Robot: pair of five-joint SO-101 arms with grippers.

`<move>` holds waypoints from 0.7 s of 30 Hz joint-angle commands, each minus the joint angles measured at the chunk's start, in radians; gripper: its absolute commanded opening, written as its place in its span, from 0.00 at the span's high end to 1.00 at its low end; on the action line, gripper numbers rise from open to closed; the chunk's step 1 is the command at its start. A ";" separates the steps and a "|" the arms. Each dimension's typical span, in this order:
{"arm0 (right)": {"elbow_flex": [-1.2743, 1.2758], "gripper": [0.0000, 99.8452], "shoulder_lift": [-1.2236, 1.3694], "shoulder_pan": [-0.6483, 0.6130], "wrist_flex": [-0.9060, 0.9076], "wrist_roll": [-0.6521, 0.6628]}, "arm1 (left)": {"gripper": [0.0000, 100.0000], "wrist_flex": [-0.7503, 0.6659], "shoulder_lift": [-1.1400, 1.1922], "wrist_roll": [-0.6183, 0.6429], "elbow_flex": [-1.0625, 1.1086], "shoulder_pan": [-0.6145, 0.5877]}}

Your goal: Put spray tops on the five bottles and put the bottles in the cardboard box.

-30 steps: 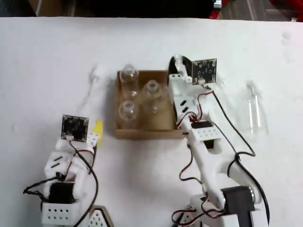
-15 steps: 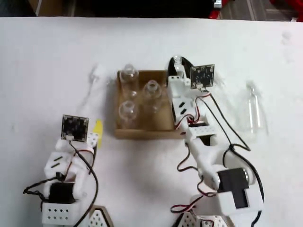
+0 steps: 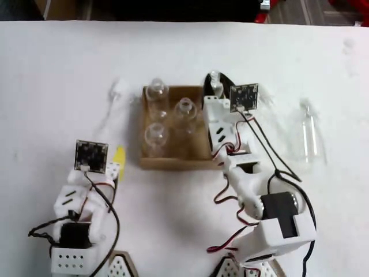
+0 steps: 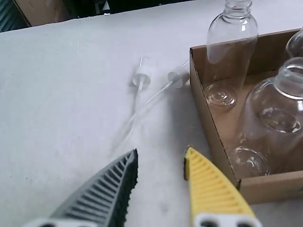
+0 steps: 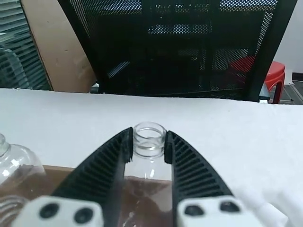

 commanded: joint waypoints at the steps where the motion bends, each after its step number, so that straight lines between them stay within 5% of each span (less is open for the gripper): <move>1: -0.023 0.99 -0.005 -0.002 -0.025 -0.003 | 0.84 -0.011 -0.012 -0.011 -0.008 0.012; 10: 0.003 0.80 -0.005 -0.007 -0.019 -0.009 | 0.84 -0.011 -0.012 -0.011 -0.008 0.012; 21: 0.008 0.82 -0.016 -0.021 -0.025 -0.009 | 0.84 -0.011 -0.012 -0.011 -0.006 0.012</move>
